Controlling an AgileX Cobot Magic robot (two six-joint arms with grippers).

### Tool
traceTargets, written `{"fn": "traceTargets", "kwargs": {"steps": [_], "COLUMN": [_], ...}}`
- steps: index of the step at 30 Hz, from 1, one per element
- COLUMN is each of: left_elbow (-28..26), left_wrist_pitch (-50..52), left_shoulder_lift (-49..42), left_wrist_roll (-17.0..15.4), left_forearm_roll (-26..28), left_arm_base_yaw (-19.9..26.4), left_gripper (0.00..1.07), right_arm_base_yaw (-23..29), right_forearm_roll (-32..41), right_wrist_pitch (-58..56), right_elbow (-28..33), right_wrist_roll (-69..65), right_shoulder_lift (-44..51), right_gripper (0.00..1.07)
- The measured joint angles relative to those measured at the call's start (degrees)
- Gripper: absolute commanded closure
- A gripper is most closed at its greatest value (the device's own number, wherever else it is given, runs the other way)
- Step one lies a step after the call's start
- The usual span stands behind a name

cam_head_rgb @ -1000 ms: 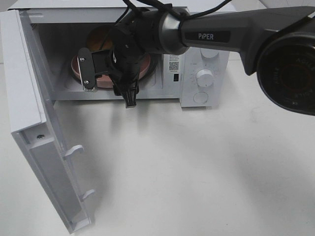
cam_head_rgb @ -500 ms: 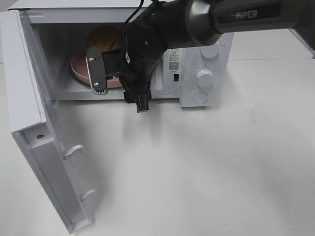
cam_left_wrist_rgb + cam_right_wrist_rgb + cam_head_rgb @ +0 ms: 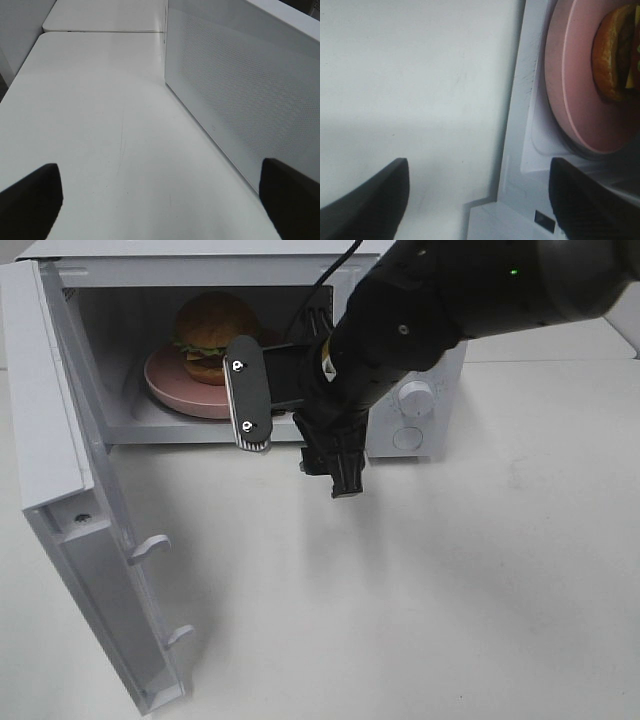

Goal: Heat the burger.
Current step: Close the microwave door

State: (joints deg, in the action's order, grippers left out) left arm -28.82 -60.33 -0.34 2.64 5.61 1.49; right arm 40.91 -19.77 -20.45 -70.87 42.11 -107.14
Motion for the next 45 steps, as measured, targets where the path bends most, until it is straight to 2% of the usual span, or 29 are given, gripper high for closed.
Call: {"fn": "traceTargets", "kwargs": {"steps": [10, 21, 25, 27, 30, 39, 45], "left_elbow": [0.0, 0.0, 0.0, 0.0, 0.0, 0.0, 0.0], "left_wrist_pitch": [0.0, 0.0, 0.0, 0.0, 0.0, 0.0, 0.0], "left_shoulder_lift": [0.0, 0.0, 0.0, 0.0, 0.0, 0.0, 0.0], "left_wrist_roll": [0.0, 0.0, 0.0, 0.0, 0.0, 0.0, 0.0], "left_forearm_roll": [0.0, 0.0, 0.0, 0.0, 0.0, 0.0, 0.0], "left_arm_base_yaw": [0.0, 0.0, 0.0, 0.0, 0.0, 0.0, 0.0], "left_gripper": [0.07, 0.07, 0.07, 0.07, 0.07, 0.07, 0.07], "right_arm_base_yaw": [0.0, 0.0, 0.0, 0.0, 0.0, 0.0, 0.0], "right_forearm_roll": [1.0, 9.3, 10.2, 10.3, 10.3, 10.7, 11.6], "right_wrist_pitch": [0.1, -3.4, -8.0, -15.2, -21.1, -36.3, -41.8], "right_elbow": [10.0, 20.6, 21.9, 22.5, 22.5, 22.5, 22.5], "right_wrist_roll": [-7.2, -26.2, -31.9, -39.6, -43.9, -49.1, -49.5], "right_shoulder_lift": [10.6, 23.6, 26.6, 30.4, 33.1, 42.6, 49.1], "right_gripper": [0.33, 0.33, 0.33, 0.33, 0.33, 0.33, 0.33]}}
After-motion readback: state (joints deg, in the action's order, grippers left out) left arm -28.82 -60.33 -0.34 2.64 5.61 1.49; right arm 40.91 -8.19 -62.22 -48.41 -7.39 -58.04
